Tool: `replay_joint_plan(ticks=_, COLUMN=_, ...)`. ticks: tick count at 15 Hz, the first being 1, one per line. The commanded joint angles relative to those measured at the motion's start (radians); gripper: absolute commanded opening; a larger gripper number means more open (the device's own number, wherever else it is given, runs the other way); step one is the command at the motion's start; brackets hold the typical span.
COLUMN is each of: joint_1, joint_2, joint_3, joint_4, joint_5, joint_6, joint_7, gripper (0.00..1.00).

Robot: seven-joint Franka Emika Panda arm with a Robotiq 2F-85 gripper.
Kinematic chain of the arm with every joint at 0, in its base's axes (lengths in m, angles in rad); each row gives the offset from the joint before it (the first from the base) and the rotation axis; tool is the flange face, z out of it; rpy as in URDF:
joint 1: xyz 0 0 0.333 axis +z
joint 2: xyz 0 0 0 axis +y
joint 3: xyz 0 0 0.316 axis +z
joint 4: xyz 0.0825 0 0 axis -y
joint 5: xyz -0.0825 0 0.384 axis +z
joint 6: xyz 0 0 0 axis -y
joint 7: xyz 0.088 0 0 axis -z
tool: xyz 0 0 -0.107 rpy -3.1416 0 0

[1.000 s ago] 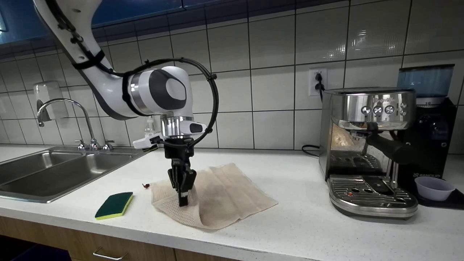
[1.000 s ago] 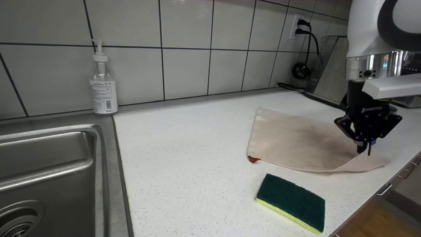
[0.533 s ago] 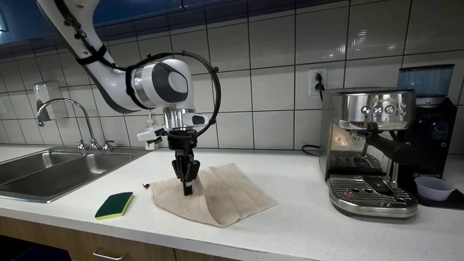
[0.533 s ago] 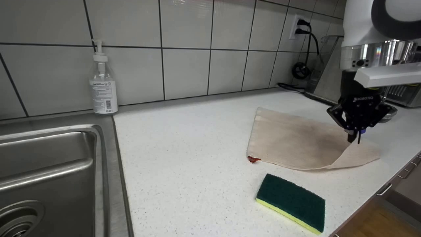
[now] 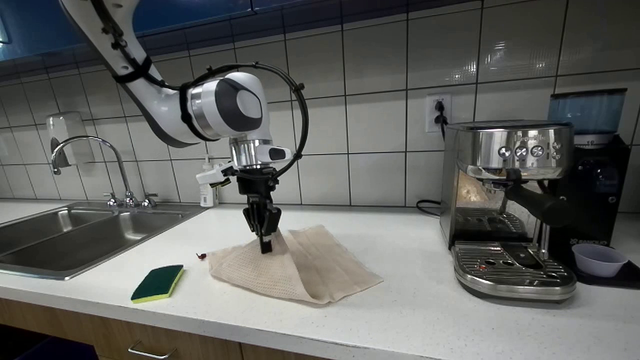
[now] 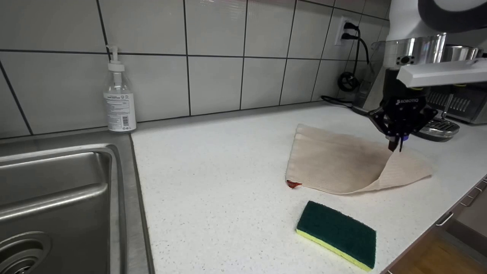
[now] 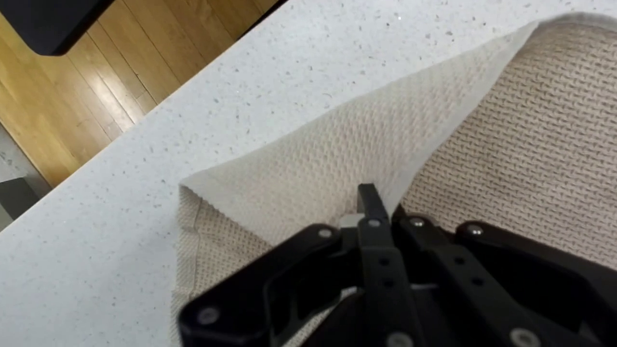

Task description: Fold the towel twice

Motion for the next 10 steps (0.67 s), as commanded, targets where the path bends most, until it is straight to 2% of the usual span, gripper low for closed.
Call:
replay_joint_plan(ticks=1, joint_1=0.008, joint_2=0.026, joint_3=0.009, joint_4=0.055, joint_5=0.001, joint_6=-0.014, joint_7=0.014, gripper=0.00)
replay_joint_plan(ticks=10, joint_1=0.014, joint_2=0.074, joint_3=0.005, joint_4=0.151, joint_5=0.022, joint_6=-0.017, joint_7=0.008, gripper=0.00)
